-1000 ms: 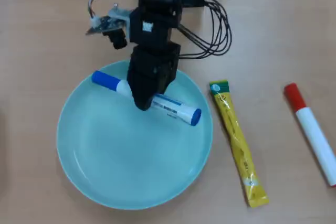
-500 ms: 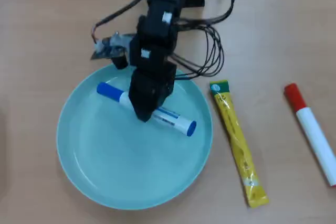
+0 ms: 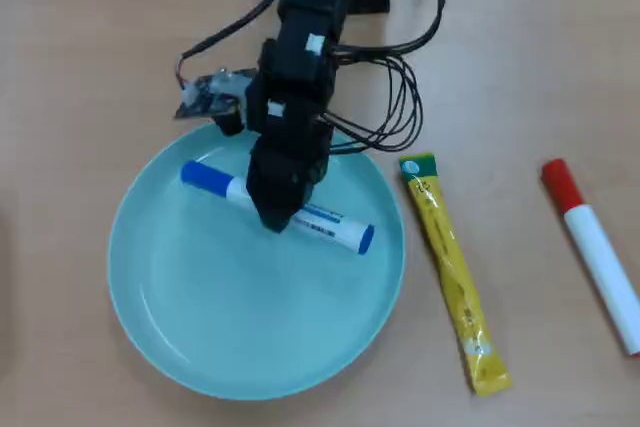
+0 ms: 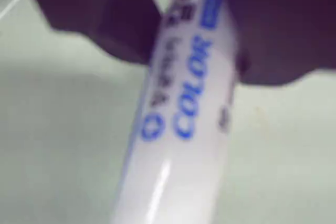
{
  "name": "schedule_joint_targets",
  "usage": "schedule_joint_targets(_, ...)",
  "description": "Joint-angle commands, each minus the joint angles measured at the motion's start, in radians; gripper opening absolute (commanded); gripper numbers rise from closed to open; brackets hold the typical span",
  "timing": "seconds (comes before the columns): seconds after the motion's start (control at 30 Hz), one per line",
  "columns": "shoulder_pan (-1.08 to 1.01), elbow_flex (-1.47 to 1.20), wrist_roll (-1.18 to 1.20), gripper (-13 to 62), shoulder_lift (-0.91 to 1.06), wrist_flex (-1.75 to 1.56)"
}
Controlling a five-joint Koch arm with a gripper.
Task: Pick up the blue pen, then put it in the green bowl
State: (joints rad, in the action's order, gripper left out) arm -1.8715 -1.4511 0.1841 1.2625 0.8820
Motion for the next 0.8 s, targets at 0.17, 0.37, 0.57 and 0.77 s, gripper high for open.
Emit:
schedule_joint_targets(0.17,-0.002,0.058,-0.020,-6.5,-0.031,-0.104)
schedule_joint_targets(0.37,-0.005,0.057,-0.023,-6.4,-0.054,-0.130)
schedule_joint_targets(0.57,-0.006,0.046,-0.043,-5.2,-0.069,-0.146)
schedule_joint_targets(0.77,-0.006,0.034,-0.066,2.3,-0.069,-0.146)
